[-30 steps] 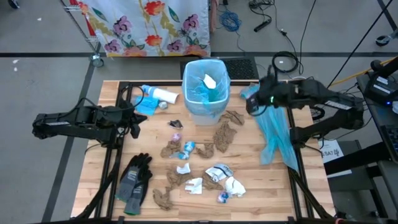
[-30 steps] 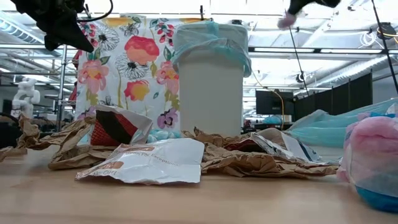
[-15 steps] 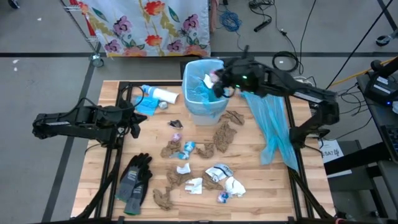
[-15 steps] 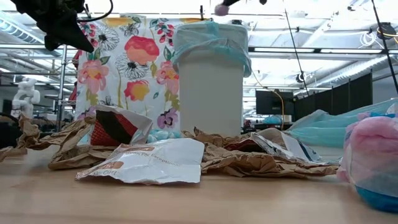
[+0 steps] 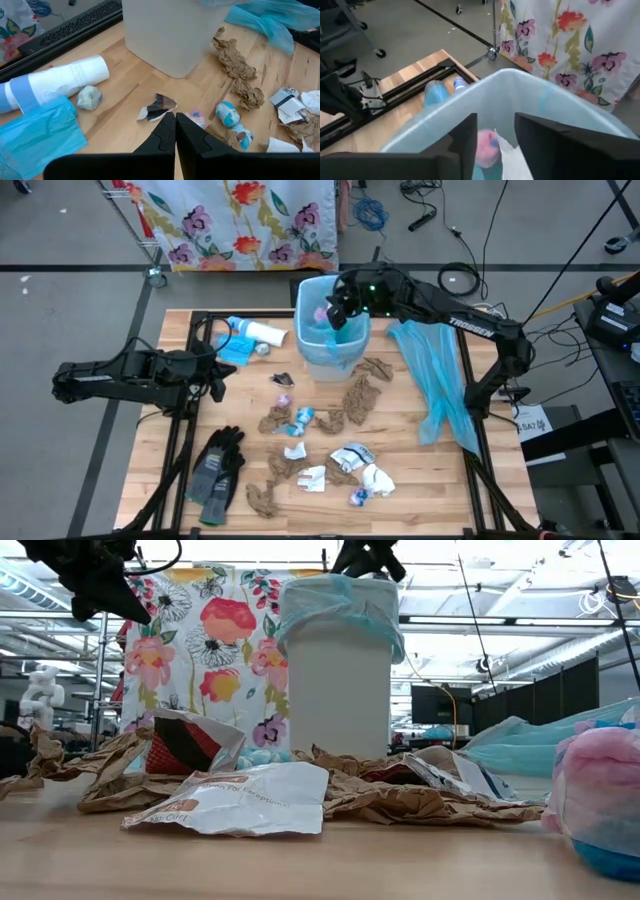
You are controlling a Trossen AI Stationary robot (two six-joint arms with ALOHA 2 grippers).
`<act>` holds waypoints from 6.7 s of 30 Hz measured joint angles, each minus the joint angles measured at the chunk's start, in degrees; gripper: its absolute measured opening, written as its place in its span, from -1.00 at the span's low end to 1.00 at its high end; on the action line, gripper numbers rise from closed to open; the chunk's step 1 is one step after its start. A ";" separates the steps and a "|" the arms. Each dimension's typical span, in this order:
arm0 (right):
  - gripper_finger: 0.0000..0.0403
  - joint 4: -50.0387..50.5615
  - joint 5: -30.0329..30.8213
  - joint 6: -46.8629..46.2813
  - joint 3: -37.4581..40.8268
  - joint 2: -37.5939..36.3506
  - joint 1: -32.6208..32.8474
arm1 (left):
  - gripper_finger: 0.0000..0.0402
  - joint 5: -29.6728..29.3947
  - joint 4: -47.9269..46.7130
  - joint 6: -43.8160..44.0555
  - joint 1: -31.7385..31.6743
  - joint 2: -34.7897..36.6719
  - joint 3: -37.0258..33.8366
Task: Place trash/remove bag and relplace
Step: Put the brown napkin into the trash bin, then put the white trashbag into the trash bin
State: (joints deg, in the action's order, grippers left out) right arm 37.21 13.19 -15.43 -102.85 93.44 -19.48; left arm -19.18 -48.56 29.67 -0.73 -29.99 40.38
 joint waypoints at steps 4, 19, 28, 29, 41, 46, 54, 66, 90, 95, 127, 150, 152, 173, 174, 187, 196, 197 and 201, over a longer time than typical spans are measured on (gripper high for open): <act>-0.24 5.01 0.05 1.07 -0.02 -3.63 -0.07 | -0.97 0.00 -0.06 0.02 0.02 -0.01 0.00; -0.23 44.15 4.59 -20.89 7.01 -17.16 6.81 | -0.97 0.01 -0.04 0.06 0.00 -0.01 0.00; -0.23 25.36 1.49 -27.41 35.60 -22.85 15.93 | -0.97 0.02 -0.17 1.46 0.00 0.01 0.00; -0.23 22.03 1.38 -26.21 38.40 -22.85 16.75 | -0.97 0.02 -0.17 1.46 0.02 0.00 0.00; -0.20 -10.10 1.44 -18.83 61.10 -18.18 18.94 | -0.97 0.02 -0.15 1.46 0.01 0.01 0.00; -0.17 -22.22 1.55 -10.48 64.70 -13.90 18.75 | -0.97 0.02 -0.17 1.46 0.02 -0.01 -0.01; -0.20 -30.40 1.62 -8.21 65.72 -3.11 17.51 | -0.97 0.02 -0.15 1.49 0.00 -0.01 -0.02; -0.97 -20.36 -4.14 -13.62 65.35 -7.56 19.25 | -0.97 -0.24 -0.11 1.49 0.00 -0.01 -0.02; -1.00 27.71 5.13 -10.23 16.84 -22.68 19.28 | -0.97 -0.42 0.02 1.46 0.00 0.00 -0.02; -1.00 13.17 6.45 -0.75 11.72 -22.45 15.59 | -0.97 -0.42 0.02 1.46 0.01 0.02 -0.02; -0.28 -5.41 1.64 2.61 11.34 -6.75 0.14 | -0.97 -0.42 0.02 1.44 0.01 0.02 -0.02; -0.20 39.11 13.65 -37.29 11.30 -25.63 18.71 | -0.97 -0.42 0.02 1.44 0.00 0.02 -0.02; -0.20 41.03 15.68 -42.62 11.30 -24.55 21.60 | -0.97 -0.42 0.02 1.44 0.00 0.02 -0.02; -0.20 41.19 16.94 -80.30 11.39 -0.07 42.79 | -0.97 -2.29 2.85 -0.42 0.00 0.02 -0.02; -0.20 40.74 16.96 -82.00 11.39 1.21 43.40 | -0.97 -2.27 3.81 -0.39 0.00 0.02 -0.02; -0.20 32.47 16.54 -91.51 11.41 10.54 46.63 | -0.97 -2.12 5.60 -0.07 0.00 -0.03 -0.02; -0.20 35.69 16.77 -90.35 11.41 9.23 46.59 | -0.82 1.62 9.36 -4.86 0.00 -7.32 0.00; -0.20 35.97 16.91 -90.39 11.39 9.21 46.59 | -0.76 2.33 9.74 -5.60 0.00 -8.46 0.09; -0.20 36.50 16.90 -90.24 11.41 9.30 46.59 | -0.52 3.46 10.23 -6.43 0.00 -12.64 1.66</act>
State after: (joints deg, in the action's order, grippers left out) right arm 73.72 30.09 -105.67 -91.44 102.74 27.11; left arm -15.72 -38.33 23.25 -0.73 -42.64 42.04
